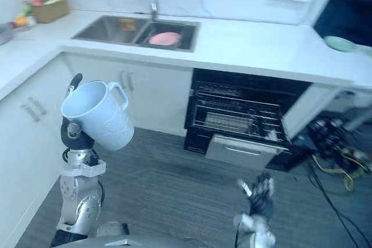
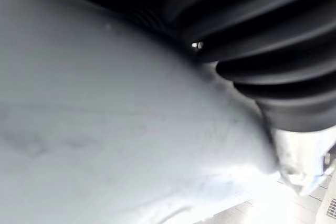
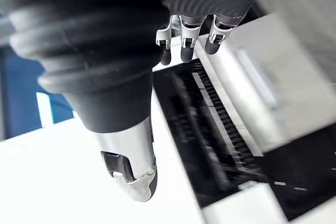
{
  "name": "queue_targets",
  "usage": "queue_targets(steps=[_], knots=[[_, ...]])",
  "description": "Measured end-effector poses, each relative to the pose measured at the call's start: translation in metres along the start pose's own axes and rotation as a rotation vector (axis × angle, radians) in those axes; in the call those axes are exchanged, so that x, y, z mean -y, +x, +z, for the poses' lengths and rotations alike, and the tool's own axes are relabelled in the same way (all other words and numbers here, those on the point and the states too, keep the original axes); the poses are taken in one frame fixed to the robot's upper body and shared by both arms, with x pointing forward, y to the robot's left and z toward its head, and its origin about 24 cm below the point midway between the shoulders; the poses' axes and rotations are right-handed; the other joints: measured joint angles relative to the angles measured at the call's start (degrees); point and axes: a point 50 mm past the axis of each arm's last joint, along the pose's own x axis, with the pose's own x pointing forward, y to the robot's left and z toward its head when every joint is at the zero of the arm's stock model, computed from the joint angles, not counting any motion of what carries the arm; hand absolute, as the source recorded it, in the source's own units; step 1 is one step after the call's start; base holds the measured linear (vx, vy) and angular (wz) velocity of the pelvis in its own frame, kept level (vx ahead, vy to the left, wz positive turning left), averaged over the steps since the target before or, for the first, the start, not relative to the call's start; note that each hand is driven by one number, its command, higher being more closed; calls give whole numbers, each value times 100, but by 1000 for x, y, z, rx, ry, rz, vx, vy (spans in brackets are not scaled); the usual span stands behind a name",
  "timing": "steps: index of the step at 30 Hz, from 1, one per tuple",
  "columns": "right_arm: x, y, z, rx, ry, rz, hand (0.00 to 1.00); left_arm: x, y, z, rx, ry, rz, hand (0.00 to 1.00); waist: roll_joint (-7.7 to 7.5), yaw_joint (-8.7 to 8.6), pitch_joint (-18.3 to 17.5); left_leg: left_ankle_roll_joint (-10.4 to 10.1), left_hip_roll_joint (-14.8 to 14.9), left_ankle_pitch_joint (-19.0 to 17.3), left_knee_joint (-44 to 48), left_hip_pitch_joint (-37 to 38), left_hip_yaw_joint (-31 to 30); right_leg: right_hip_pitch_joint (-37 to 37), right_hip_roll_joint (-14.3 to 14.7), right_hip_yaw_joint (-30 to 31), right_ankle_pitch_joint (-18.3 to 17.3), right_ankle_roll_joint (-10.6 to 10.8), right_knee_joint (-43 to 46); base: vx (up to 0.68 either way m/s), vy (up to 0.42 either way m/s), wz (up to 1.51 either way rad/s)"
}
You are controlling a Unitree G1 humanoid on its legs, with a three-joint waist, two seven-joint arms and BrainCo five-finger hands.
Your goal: Walk over to the sink, pick up the cup, carry it to the dishwasher, place the cup inside the dishwasher, then close the dishwasher door
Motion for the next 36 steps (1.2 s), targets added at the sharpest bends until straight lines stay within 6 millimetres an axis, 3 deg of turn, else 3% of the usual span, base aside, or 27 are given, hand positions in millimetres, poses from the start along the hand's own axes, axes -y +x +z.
queue_targets(steps=[1,2,4,7,9,11,12,13,14,15,16,17,18,19,20,23,27,29,30,31,32,33,34,36], knots=[[-8,6,13,63,8,31,0,3,0,1,-5,-4,-10,100,-23,35,6,-65,-87,120,-423,45,-327,-6,-13,258,-210,109,140,421,378,-171],[-17,11,27,128,20,62,0,6,-3,3,-17,-3,-10,100,-32,90,20,-302,-161,611,-411,273,-370,20,-4,519,-571,286,397,342,315,-139],[-21,7,39,170,27,83,0,5,-12,1,-60,8,-11,100,-218,-4,-49,-199,-232,184,187,273,-138,117,-213,652,-777,415,516,306,251,-83],[-30,1,55,229,45,107,0,3,-18,2,-89,21,-18,100,-448,-36,-221,-38,-181,-49,632,381,309,63,-368,712,-745,491,694,327,187,-87],[-39,-2,60,263,57,117,0,4,-17,2,-87,18,-28,100,-441,-96,-225,7,-187,-123,523,699,536,-49,-408,644,-614,664,1062,257,117,-107],[-43,-7,57,258,82,109,0,9,-14,2,-76,3,-48,100,-397,-155,-233,2,-174,-310,112,1197,817,-622,-405,144,-515,1066,2231,203,101,-116],[-45,-8,53,246,82,107,0,12,-12,2,-71,-3,-63,100,-351,-152,-156,19,-184,-458,-206,1559,1161,-1171,-624,-484,-331,1446,3221,123,83,-134],[-44,-10,45,207,48,123,0,11,-13,-1,-87,20,-54,100,-337,-161,-91,33,-191,-480,-402,1980,1524,-1515,-927,-1076,-285,1246,3910,100,79,-135],[-44,-10,41,189,38,131,0,9,-14,-4,-104,38,-43,100,-297,-204,-94,31,-175,-480,-502,2161,1658,-1617,-1081,-1397,-411,1054,4022,71,74,-119],[-45,-11,37,170,28,151,0,3,-16,-9,-134,74,-19,100,-183,-348,-146,19,-80,-484,-600,2343,1817,-1738,-1300,-2037,-585,791,3743,74,51,-80],[-47,-11,36,166,32,164,0,-1,-17,-11,-150,89,-6,100,-167,-438,-154,13,-32,-488,-591,2405,1862,-1713,-1332,-2363,-446,702,3073,117,4,-84],[-51,-11,36,167,33,189,0,-5,-16,-10,-151,104,7,100,-277,-447,-174,-46,-99,-522,-578,2442,1856,-1708,-1309,-2551,6,658,2127,188,-67,-88],[-53,-9,38,169,23,222,0,-9,-17,-10,-159,114,28,100,-239,-432,-198,-126,-42,-571,-650,2479,1707,-1522,-1165,-2634,-48,715,1630,214,-68,-115],[-55,-4,43,185,17,263,0,-13,-19,-14,-179,111,54,100,55,-379,-151,-150,150,-572,-789,2480,1560,-1344,-850,-2632,263,680,995,174,-37,-106],[-55,-2,46,195,39,281,0,-15,-21,-16,-197,115,54,100,149,-418,-128,-105,179,-492,-945,2508,1544,-1278,-709,-2624,466,653,663,116,-26,-87],[-53,3,51,220,75,276,0,-18,-22,-14,-192,126,44,100,170,-489,-11,-200,133,-311,-1460,2810,1589,-1239,-604,-2600,597,606,488,49,-19,-34],[-57,2,62,260,101,301,0,-17,-26,-14,-191,119,61,100,178,-476,6,-196,155,-312,-1470,2876,1599,-1075,-597,-2660,548,648,236,-43,8,5],[-65,1,65,270,125,347,0,-17,-28,-14,-193,119,66,100,96,-420,99,-114,223,-372,-576,2531,1601,-921,-711,-2834,440,642,69,-47,-3,19],[-69,0,68,274,132,378,0,-15,-30,-15,-198,112,76,100,81,-376,203,135,469,-252,768,1892,1539,-749,-733,-2934,463,606,-132,-47,-21,11],[-75,0,75,300,137,427,0,-13,-32,-16,-203,97,94,100,177,-327,252,426,777,97,1865,1383,1488,-487,-693,-3043,500,551,-447,0,0,0],[-78,0,78,315,139,449,0,-12,-34,-17,-207,94,103,100,210,-309,254,395,889,325,2205,1240,1500,-364,-696,-3088,554,510,-593,94,81,-15],[-79,0,80,328,135,478,0,-14,-38,-17,-224,103,105,100,127,-269,250,367,936,549,2533,1078,1511,-163,-755,-3085,716,467,-870,150,117,-25],[-79,2,80,329,125,497,0,-14,-38,-19,-231,109,101,100,129,-244,193,335,872,89,2268,1088,1571,-147,-871,-3076,918,530,-931,129,94,-19],[-76,9,75,306,110,508,0,-15,-38,-23,-245,116,99,100,116,-310,190,272,686,-369,1191,1058,1622,-231,-1092,-3029,1017,675,-914,97,122,-9]])
